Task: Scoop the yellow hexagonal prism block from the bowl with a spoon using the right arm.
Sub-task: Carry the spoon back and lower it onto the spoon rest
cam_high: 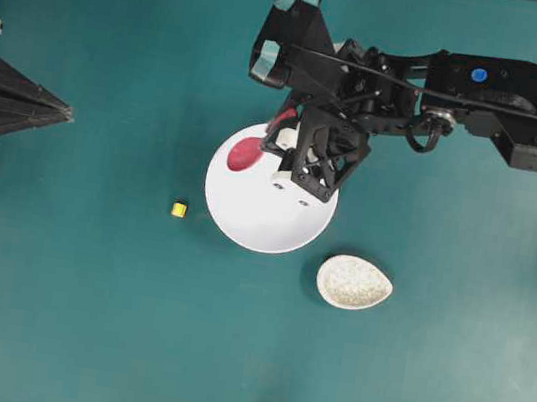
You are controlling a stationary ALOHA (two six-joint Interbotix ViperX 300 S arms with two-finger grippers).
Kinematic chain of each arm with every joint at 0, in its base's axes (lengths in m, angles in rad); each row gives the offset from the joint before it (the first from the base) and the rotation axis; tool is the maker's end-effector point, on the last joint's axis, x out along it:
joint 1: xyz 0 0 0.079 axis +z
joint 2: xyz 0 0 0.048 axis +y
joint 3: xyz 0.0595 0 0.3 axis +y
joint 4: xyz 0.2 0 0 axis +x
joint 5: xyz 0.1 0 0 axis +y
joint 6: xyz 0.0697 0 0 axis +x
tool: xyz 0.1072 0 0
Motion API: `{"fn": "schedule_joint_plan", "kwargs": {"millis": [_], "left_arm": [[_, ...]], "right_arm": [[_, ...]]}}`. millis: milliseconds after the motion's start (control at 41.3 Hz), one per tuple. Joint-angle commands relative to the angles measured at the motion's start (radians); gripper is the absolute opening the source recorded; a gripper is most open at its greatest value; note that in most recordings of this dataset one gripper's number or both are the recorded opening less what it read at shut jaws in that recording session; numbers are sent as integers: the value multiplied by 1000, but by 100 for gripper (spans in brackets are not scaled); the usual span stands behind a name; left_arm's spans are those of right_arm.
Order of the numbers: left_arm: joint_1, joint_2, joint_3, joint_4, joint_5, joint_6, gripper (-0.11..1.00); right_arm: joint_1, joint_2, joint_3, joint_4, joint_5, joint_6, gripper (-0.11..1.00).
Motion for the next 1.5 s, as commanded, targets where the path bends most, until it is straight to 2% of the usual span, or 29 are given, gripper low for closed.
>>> {"fn": "schedule_joint_plan", "kwargs": {"millis": [0,242,485,848,1090,1284,1478], "left_arm": [[2,5,-31,2,-3,0,6],[0,-11,-34,2,17,-2,6],[0,-12,-34,2,23,-2,6],[0,-9,-34,2,15,-2,6],[2,-11,-34,2,14,-3,6],[2,-14,-34,2,17,-3,6],[2,-14,-34,2,23,-6,6]], "right_arm": [[6,-46,-18,0,5,2,24],[12,-87,38,3,-14,5,24],[49,-202,153,5,-110,12,24],[179,-471,442,6,-382,12,24],[253,-594,658,8,-589,12,24],[279,-612,808,23,-779,12,24],[299,-575,936,66,-965,12,24]]}}
